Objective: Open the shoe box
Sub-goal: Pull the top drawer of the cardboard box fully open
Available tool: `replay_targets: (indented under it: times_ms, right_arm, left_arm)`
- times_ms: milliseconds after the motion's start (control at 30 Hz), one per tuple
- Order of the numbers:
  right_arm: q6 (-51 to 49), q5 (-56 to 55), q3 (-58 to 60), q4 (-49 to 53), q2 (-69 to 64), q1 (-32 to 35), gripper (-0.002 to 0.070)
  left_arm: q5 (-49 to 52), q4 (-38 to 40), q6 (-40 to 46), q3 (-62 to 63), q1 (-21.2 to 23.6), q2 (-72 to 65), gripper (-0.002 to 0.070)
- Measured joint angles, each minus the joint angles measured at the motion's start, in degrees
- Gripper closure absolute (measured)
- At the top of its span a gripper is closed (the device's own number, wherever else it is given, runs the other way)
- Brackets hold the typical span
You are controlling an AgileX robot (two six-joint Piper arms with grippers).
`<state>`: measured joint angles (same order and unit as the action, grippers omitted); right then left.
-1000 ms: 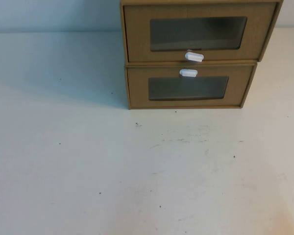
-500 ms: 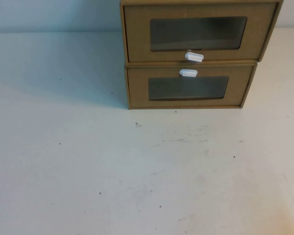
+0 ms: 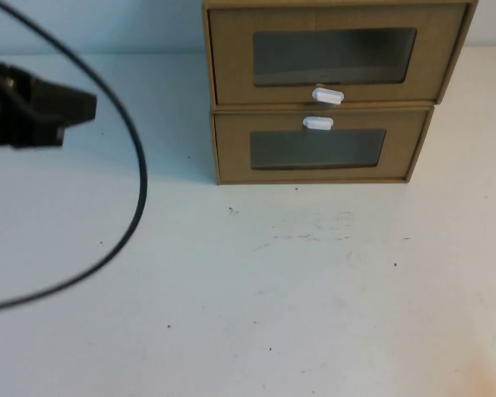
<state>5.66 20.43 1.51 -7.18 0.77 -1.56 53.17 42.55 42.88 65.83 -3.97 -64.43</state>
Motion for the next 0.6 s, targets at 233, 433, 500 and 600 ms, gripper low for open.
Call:
replay_targets:
  times_ms: [233,433,500,600]
  right_arm:
    - [0.00,0.00,0.00,0.00,0.00,0.00,0.0690]
    - [0.00,0.00,0.00,0.00,0.00,0.00,0.0690]
    - [0.00,0.00,0.00,0.00,0.00,0.00,0.0690]
    - [0.00,0.00,0.00,0.00,0.00,0.00,0.0690]
  left_arm:
    - [9.01,0.07,2.37,28.96,-3.71,-21.12,0.0679]
    - [14.60,-0.52,1.47,53.71,-10.26,-38.11,0.0679]
    - [15.65,-0.52,0.15,60.70,-11.70,-43.20,0.0679]
    - [16.21,-0.76,-0.98,70.64,-13.43,-50.03,0.0679]
